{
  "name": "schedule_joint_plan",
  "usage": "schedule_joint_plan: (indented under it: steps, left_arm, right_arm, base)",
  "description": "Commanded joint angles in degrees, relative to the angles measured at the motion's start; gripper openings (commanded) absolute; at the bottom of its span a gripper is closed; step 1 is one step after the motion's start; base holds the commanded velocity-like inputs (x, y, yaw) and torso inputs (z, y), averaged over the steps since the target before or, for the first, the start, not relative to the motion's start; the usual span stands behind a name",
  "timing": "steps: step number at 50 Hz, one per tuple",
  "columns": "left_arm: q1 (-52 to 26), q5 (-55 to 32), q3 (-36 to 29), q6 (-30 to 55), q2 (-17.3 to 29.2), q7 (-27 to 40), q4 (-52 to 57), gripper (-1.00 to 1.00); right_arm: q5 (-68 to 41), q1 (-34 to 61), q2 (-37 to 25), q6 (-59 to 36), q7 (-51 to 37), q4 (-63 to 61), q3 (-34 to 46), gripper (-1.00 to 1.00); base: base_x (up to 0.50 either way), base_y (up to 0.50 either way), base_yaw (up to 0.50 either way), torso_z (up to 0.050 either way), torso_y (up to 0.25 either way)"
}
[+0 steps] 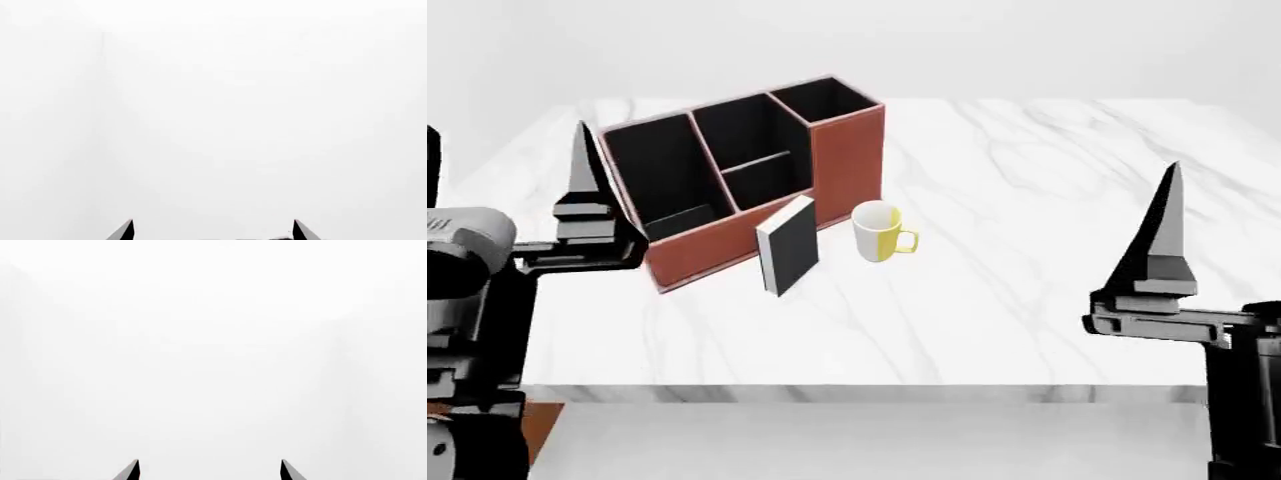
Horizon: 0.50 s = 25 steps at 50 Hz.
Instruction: Pick up the book and place it in the right compartment of the caddy.
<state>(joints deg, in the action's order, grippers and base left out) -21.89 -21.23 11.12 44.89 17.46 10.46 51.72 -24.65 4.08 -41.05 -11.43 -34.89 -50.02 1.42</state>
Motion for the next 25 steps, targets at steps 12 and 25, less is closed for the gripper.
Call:
schedule_joint_plan:
  steps: [12, 25]
  left_arm:
    - [-2.57, -21.02, 2.21, -3.74, 18.74, 20.24, 7.17, 1.00]
    - [-1.22, -20.05, 1.37, -5.55, 19.39, 20.54, 5.85, 1.00]
  right_arm:
    - [-10.70, 3.19, -43.16, 20.17, -39.27, -9.67, 16.62, 1.00]
    - [-11.63, 9.44, -40.96, 17.27, -37.75, -9.92, 22.10, 1.00]
  base:
    - [0.00, 0.00, 0.00, 0.000, 0.000]
    - [0.00, 0.00, 0.00, 0.000, 0.000]
